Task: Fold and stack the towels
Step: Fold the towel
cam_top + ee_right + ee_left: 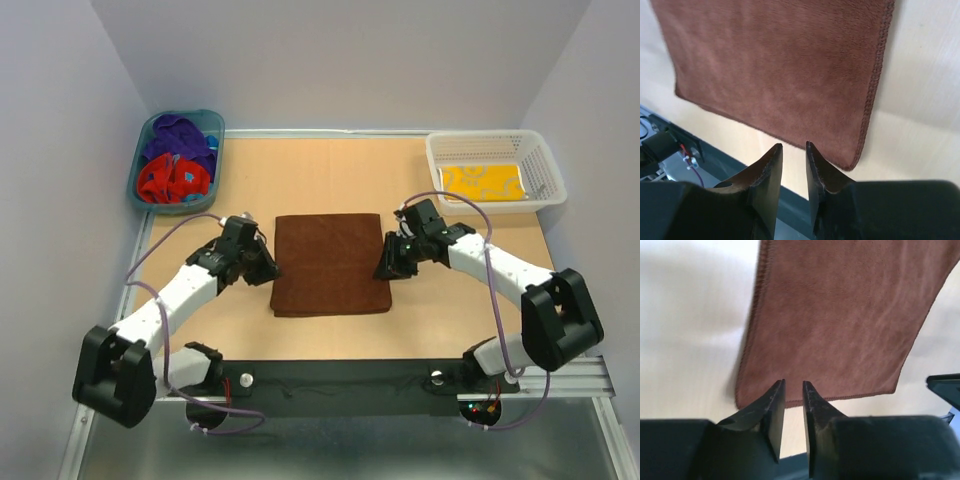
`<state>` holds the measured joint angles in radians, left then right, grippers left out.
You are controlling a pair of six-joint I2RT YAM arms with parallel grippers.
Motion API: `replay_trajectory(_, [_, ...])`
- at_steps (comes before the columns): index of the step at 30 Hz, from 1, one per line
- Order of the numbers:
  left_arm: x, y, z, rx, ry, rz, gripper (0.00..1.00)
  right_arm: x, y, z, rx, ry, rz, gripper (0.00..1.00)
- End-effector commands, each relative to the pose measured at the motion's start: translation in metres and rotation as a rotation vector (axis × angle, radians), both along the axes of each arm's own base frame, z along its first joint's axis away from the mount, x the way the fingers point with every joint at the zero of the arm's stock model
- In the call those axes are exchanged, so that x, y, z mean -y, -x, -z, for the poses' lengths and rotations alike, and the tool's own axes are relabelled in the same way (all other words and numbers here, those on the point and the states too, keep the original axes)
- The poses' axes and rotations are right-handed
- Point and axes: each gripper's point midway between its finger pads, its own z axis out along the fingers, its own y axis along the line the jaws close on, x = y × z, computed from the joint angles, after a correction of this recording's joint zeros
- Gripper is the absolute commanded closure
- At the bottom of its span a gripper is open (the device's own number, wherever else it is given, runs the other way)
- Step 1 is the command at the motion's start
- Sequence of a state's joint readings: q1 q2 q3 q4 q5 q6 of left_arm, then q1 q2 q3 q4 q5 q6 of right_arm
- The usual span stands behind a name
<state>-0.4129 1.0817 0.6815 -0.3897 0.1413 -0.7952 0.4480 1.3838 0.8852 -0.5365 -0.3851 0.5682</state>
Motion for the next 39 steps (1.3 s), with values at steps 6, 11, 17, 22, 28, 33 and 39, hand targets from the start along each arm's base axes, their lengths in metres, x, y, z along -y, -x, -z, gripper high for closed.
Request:
replay_trajectory(6, [0.02,0.027,0.068,-0.157,-0.016,0.131,0.81,0.012,0.014,0.066,-0.092,0.09,0.041,0.69])
replay_trajectory(11, [0.006,0.057,0.088,-0.224,-0.027,0.105,0.83,0.032,0.035,0.08,-0.116,0.156,0.091,0.69])
replay_trajectory(17, [-0.004,0.026,0.041,-0.065,-0.074,0.039,0.73,0.028,-0.002,0.029,0.074,0.141,0.091,0.69])
replay_trajectory(22, [0.008,-0.052,-0.021,0.188,-0.073,0.018,0.63,0.012,-0.08,-0.015,0.261,0.158,0.115,0.69])
replay_trajectory(28, [0.028,-0.143,-0.033,0.28,-0.025,0.024,0.65,-0.013,-0.169,-0.03,0.42,0.13,0.15,0.71])
replay_trajectory(33, [0.021,-0.187,0.002,0.229,-0.092,0.03,0.76,-0.016,-0.209,0.002,0.402,0.132,0.171,0.72])
replay_trajectory(39, [0.0,-0.191,0.045,0.141,-0.134,0.005,0.85,0.025,-0.222,0.049,0.325,0.204,0.259,0.72])
